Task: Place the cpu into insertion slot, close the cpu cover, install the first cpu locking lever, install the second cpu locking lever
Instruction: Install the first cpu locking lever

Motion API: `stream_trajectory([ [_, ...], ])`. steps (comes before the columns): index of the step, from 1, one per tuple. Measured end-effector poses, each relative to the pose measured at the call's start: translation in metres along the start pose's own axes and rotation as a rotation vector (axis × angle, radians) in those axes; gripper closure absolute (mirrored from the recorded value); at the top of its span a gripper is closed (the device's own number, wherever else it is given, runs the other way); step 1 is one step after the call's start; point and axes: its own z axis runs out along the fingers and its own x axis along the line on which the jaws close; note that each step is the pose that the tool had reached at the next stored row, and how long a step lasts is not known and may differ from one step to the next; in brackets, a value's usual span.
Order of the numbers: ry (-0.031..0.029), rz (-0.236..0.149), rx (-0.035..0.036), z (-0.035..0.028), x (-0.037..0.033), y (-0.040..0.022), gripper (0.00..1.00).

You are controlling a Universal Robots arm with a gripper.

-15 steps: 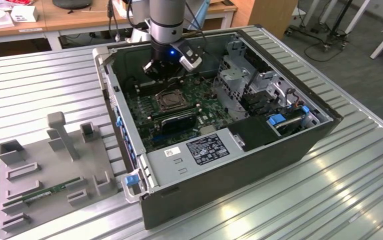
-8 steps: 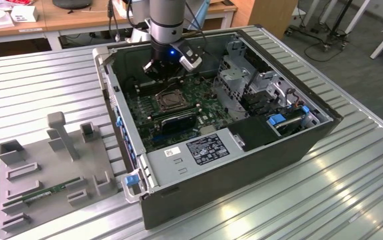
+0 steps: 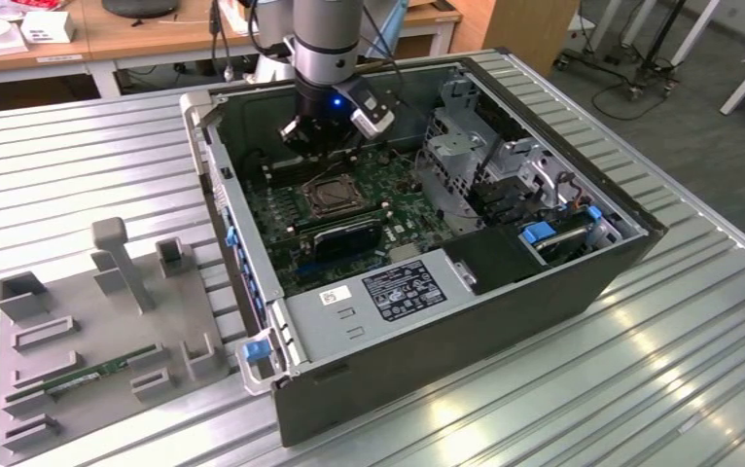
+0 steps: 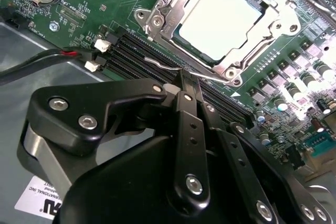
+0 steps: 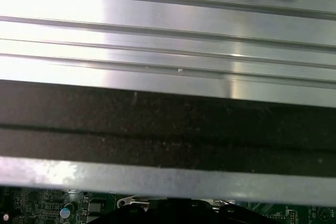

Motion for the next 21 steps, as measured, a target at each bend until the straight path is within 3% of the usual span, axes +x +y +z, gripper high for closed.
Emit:
stream_trajectory([
  [21,0.0002,-0.001,-0.0002,0.0090,-0.0023,-0.0013,0.89],
])
